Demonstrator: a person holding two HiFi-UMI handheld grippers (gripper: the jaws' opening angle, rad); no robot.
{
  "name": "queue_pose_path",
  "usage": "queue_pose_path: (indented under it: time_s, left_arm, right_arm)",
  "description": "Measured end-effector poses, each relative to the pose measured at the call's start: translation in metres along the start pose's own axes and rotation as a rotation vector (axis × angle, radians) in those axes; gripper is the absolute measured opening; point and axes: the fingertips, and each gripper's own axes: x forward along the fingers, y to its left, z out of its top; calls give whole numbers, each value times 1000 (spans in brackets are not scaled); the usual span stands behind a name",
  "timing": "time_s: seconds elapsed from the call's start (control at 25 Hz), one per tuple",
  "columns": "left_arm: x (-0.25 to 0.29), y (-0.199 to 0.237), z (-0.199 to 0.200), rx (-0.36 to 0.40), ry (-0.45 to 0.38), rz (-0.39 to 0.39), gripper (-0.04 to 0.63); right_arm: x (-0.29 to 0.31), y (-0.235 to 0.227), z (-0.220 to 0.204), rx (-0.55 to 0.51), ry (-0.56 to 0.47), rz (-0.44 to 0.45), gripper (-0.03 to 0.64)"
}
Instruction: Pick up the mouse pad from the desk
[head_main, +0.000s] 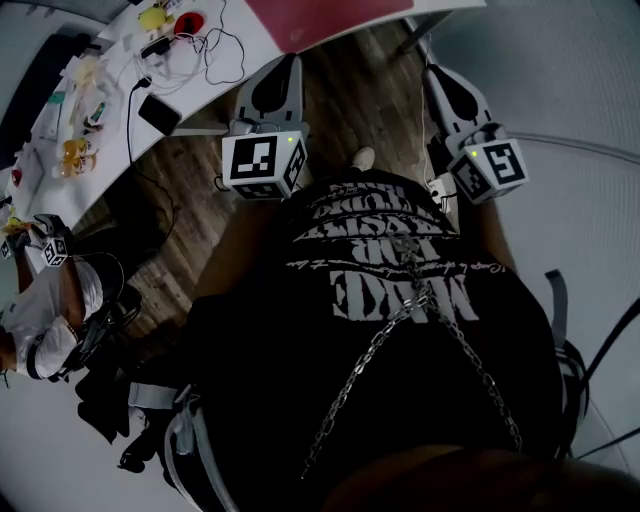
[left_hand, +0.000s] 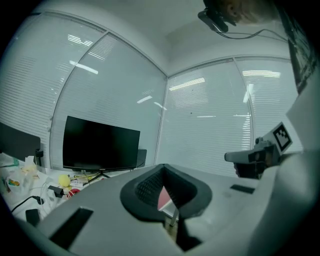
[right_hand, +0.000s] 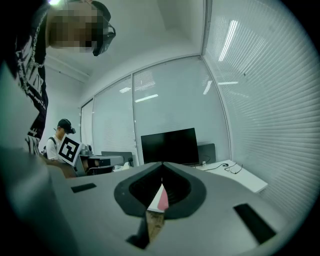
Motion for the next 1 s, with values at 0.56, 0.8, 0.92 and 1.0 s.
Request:
queue_pose_path:
  time_s: [0.56,0.8,0.92,1.0]
  left_arm:
    - [76,-49,-1,34,44,74,6]
    - [89,-20,-7,-7,67,121,6]
    - [106,-4,-6,-20,62,116,6]
    - [124,8,1,-28,48,104,6]
  right_arm:
    - [10,-89,3,99,-10,132,0]
    - [42,-100,-3,126,-2,163,0]
    - [61,-100,-1,125,18,150,0]
    - [77,-106,2,118,16,148,0]
